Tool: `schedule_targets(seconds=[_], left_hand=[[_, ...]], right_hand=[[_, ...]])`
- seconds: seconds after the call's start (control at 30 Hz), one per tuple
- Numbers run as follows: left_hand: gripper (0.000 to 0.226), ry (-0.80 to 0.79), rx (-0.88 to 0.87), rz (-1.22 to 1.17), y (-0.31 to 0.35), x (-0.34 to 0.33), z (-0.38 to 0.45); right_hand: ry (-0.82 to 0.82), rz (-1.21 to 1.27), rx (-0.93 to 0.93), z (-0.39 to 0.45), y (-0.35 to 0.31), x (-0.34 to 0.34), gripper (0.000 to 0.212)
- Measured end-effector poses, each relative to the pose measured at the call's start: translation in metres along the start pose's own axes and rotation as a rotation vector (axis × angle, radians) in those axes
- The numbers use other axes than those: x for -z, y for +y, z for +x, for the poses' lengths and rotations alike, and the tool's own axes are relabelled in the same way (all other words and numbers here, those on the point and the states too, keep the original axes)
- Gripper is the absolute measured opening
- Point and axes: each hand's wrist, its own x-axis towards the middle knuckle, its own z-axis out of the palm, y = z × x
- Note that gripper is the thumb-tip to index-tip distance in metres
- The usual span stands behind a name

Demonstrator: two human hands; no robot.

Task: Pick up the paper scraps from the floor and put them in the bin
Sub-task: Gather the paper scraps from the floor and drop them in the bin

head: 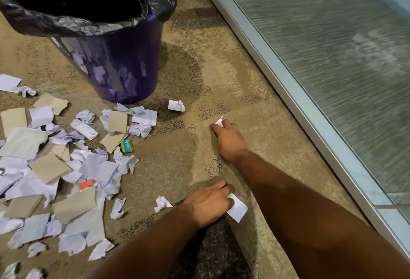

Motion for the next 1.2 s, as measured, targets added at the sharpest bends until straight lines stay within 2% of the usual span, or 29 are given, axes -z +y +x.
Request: schedule_targets(seconds=[0.17,0.33,0.4,0.5,0.57,0.7,0.83,0.93,1.0,1.07,1.13,1.2], left_hand=[[0.017,0.020,0.021,-0.016,0.002,0.003,0.002],[0.020,0.030,0.047,0.014,0.003,0.013,-0.006],[0.022,0.092,0.089,0.035,-0.003,0.021,-0.016],[0.034,0.246,0.205,0.011,-0.019,0.036,-0.035],[0.036,0.333,0.293,-0.076,-0.034,0.052,-0.044],[0.011,0.696,0.423,-0.103,-0.068,0.120,-0.062],[0.003,1.122,0.441,-0.038,-0.092,0.210,-0.085],[0.006,1.307,0.455,0.036,-0.112,0.268,-0.101],[0.008,1.374,0.498,0.059,-0.126,0.297,-0.112],[0.013,1.358,0.591,0.052,-0.143,0.317,-0.122],[0.024,1.245,0.732,0.019,-0.160,0.328,-0.127],[0.045,1.081,0.855,-0.051,-0.168,0.330,-0.129]], right_hand=[[0.126,0.061,0.057,-0.016,0.012,-0.010,0.036],[0.145,0.081,0.108,-0.028,0.020,-0.012,0.022],[0.137,0.131,0.109,-0.030,0.019,-0.012,0.019],[0.164,0.211,0.053,-0.031,0.010,-0.004,0.021],[0.214,0.386,-0.023,-0.029,-0.001,0.009,0.020],[0.379,0.738,-0.140,-0.015,-0.039,0.060,0.021],[0.712,0.975,-0.076,-0.005,-0.093,0.136,0.027],[0.837,0.970,0.094,-0.004,-0.133,0.182,0.034],[0.829,0.898,0.229,0.000,-0.157,0.202,0.040],[0.744,0.795,0.364,0.008,-0.177,0.214,0.048],[0.570,0.658,0.437,0.019,-0.190,0.220,0.057],[0.405,0.555,0.450,0.028,-0.194,0.222,0.060]])
